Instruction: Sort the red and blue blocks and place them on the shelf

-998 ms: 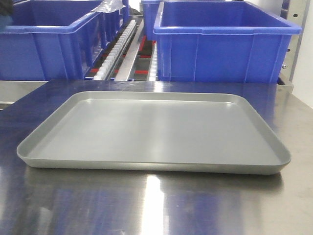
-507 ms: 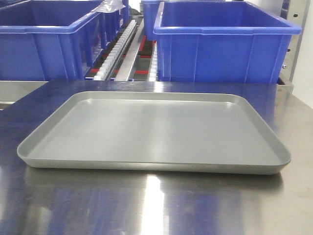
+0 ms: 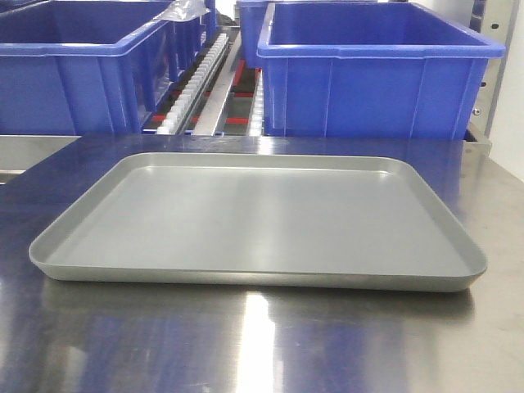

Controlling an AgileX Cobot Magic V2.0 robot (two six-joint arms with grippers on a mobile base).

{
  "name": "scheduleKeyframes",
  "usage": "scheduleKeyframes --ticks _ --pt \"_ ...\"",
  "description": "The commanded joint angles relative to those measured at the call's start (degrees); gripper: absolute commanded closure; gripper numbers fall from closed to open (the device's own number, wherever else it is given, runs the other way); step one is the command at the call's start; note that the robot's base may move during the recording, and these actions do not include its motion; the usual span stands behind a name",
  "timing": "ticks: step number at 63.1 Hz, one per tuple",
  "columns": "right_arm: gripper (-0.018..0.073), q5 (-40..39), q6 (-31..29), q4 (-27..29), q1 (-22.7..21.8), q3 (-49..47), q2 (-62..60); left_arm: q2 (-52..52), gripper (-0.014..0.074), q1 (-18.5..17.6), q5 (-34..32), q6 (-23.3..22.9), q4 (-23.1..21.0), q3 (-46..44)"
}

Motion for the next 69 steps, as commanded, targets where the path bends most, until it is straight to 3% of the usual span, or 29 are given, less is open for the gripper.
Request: scheduleKeyframes --ticks 1,69 --pt "0.0510 -4.41 -0.11 -0.43 -0.32 -1.40 0.02 -0.28 0.0472 0.09 -5.04 -0.40 -0.19 -1.19" --pt "0.0510 -4.41 -0.11 -0.43 -0.32 -1.40 0.02 -0.41 0.0472 0.09 -5.02 -0.40 1.31 -0.07"
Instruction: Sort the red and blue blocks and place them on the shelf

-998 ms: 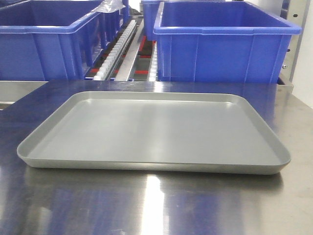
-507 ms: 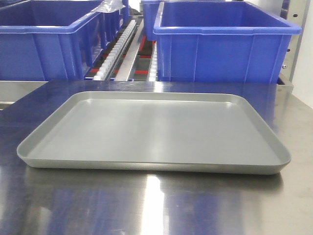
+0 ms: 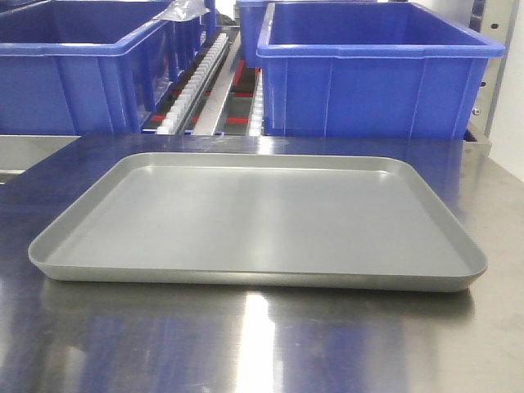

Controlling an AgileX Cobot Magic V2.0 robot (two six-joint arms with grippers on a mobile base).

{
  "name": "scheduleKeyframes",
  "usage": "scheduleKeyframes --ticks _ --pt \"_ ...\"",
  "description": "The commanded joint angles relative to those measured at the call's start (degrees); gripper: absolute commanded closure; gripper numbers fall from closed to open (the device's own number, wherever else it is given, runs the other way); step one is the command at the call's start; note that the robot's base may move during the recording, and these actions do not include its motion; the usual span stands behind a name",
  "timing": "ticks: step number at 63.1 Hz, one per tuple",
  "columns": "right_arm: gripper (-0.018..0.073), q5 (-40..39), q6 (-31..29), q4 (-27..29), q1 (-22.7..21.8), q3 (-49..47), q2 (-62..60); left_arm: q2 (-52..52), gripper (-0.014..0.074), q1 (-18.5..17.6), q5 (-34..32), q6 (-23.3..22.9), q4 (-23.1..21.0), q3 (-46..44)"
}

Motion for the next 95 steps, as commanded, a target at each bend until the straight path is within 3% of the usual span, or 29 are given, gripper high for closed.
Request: scheduleKeyframes --ticks 1,95 --pt "0.0510 -4.41 -0.11 -0.43 -0.32 -1.40 0.02 -0.04 0.0472 0.09 -4.89 -0.40 0.01 -1.62" --pt "0.0510 -4.41 -0.11 -0.43 -0.32 -1.40 0.02 -0.04 0.0472 0.09 -4.89 -0.40 0.01 -1.62"
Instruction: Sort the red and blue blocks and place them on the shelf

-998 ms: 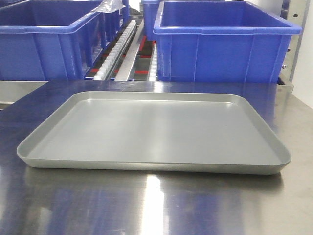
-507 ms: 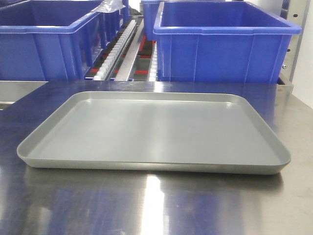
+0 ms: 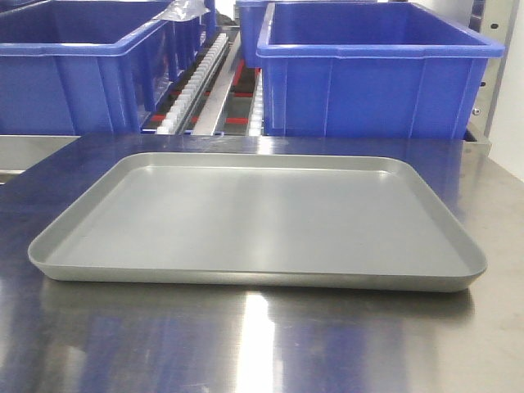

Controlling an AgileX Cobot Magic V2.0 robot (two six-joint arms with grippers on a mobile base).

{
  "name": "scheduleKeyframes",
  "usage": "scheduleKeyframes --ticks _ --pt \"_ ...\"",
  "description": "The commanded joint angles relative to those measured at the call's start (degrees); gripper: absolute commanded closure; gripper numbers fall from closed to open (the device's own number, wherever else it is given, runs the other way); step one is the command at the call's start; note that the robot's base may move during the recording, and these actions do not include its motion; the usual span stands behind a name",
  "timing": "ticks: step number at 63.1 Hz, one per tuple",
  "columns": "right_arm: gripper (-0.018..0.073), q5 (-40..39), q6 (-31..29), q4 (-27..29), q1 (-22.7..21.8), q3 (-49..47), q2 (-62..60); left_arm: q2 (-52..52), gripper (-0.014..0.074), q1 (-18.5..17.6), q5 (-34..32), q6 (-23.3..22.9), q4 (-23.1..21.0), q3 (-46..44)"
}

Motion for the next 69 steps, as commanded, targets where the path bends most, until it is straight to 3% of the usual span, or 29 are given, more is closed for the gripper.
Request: scheduleKeyframes --ticks 1,69 --pt "0.0510 -4.41 -0.11 -0.43 -0.32 -1.40 0.02 -0.04 0.0472 0.09 -4.89 -0.40 0.01 -1.62" --pt "0.0510 -4.41 -0.11 -0.43 -0.32 -1.40 0.02 -0.04 0.0472 0.09 -4.89 -0.40 0.01 -1.62"
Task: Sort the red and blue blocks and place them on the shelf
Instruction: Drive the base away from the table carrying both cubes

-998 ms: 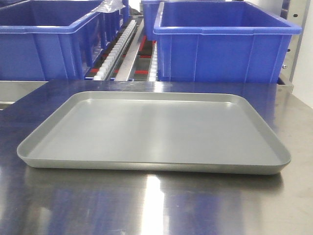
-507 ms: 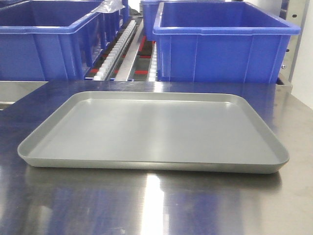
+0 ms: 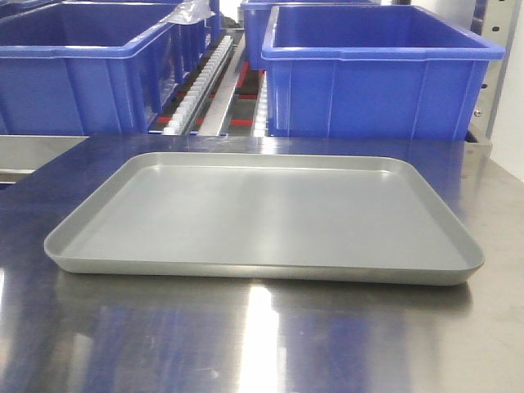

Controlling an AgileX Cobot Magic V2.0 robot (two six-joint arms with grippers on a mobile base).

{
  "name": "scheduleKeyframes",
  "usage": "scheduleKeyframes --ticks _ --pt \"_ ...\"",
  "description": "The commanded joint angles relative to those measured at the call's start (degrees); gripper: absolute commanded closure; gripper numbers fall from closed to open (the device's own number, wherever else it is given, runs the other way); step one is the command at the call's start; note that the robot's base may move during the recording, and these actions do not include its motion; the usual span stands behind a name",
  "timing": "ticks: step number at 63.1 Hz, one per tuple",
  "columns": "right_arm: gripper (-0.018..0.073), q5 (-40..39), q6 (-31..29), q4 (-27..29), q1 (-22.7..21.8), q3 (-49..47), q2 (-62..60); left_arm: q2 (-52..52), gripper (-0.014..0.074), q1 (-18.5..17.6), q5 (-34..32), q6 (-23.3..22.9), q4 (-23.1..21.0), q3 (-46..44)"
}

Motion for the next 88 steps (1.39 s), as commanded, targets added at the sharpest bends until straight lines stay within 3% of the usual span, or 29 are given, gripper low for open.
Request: scheduleKeyframes --ticks 1,88 --pt "0.0510 -4.41 -0.11 -0.43 -0.32 -1.40 0.02 -0.04 0.0472 0.09 -4.89 -0.40 0.01 -1.62" --pt "0.0510 -4.41 -0.11 -0.43 -0.32 -1.40 0.02 -0.04 0.0472 0.09 -4.89 -0.40 0.01 -1.62"
